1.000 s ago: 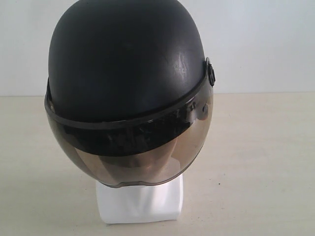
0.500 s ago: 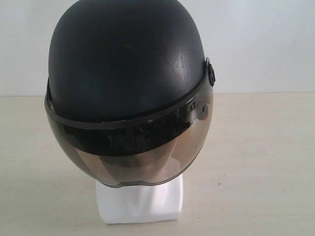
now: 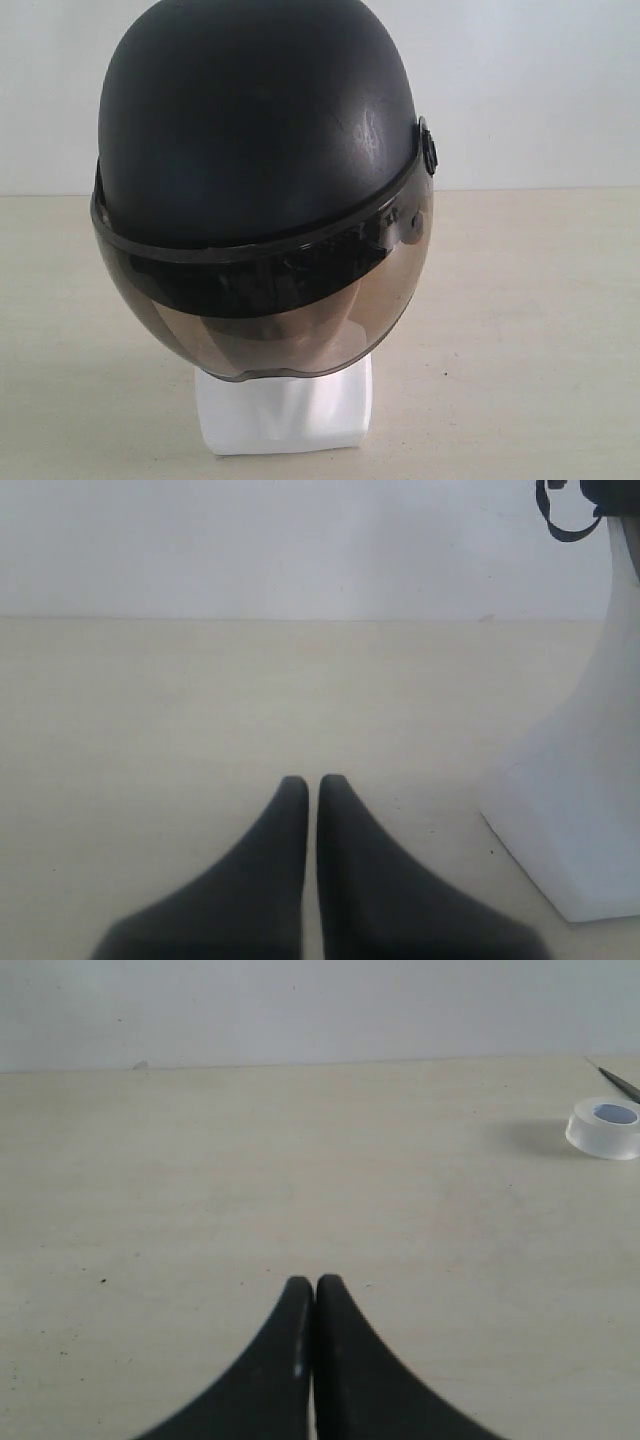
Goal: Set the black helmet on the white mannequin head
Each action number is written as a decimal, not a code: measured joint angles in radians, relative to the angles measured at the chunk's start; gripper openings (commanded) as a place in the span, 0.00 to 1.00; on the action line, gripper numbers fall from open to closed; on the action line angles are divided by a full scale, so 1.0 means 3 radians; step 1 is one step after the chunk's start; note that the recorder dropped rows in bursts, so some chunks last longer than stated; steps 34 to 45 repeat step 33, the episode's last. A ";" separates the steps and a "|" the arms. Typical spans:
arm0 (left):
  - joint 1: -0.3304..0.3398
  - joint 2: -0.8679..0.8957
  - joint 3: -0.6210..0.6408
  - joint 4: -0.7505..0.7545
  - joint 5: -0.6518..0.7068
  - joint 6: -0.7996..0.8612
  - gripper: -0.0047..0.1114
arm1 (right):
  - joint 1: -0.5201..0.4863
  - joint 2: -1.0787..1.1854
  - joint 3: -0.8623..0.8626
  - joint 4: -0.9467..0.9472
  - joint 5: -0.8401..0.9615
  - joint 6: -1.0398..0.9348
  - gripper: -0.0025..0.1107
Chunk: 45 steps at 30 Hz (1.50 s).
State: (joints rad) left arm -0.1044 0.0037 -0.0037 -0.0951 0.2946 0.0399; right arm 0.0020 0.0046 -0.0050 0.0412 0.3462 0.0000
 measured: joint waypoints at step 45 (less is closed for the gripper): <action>0.0046 0.0000 0.0000 0.0007 0.0000 0.0006 0.08 | 0.0000 0.0000 0.0000 0.0000 0.0000 0.0000 0.02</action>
